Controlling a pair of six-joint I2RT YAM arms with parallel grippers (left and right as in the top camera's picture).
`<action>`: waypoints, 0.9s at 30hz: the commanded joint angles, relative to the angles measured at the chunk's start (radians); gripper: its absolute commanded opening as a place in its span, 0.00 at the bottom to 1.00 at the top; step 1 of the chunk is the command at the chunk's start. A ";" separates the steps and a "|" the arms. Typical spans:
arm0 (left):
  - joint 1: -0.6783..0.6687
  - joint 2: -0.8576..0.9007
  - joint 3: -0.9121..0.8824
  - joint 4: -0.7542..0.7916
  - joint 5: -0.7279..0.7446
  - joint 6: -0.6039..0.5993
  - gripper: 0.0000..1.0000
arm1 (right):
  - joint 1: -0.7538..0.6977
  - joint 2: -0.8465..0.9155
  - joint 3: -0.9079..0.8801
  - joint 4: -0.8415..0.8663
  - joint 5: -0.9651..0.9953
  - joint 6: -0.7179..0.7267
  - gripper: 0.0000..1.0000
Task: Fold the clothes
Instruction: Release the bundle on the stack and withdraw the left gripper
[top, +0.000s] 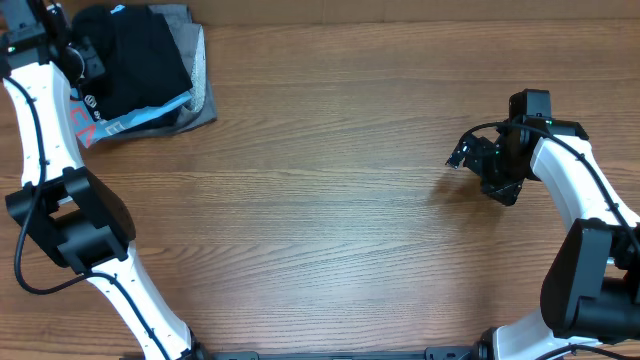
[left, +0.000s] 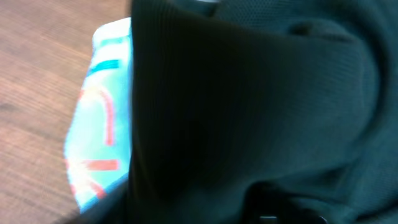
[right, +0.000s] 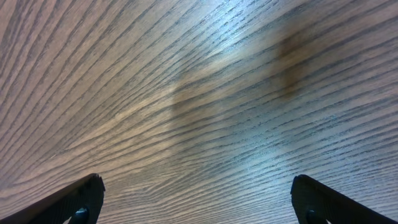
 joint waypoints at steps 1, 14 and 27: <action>0.025 -0.020 0.011 0.008 -0.048 -0.007 0.86 | 0.000 -0.008 0.014 0.006 0.007 0.004 1.00; 0.030 -0.260 0.014 -0.017 -0.042 -0.097 0.94 | 0.000 -0.008 0.014 0.006 0.007 0.004 1.00; 0.018 -0.464 0.014 -0.294 0.579 -0.042 0.94 | 0.000 -0.008 0.014 0.006 0.007 0.004 1.00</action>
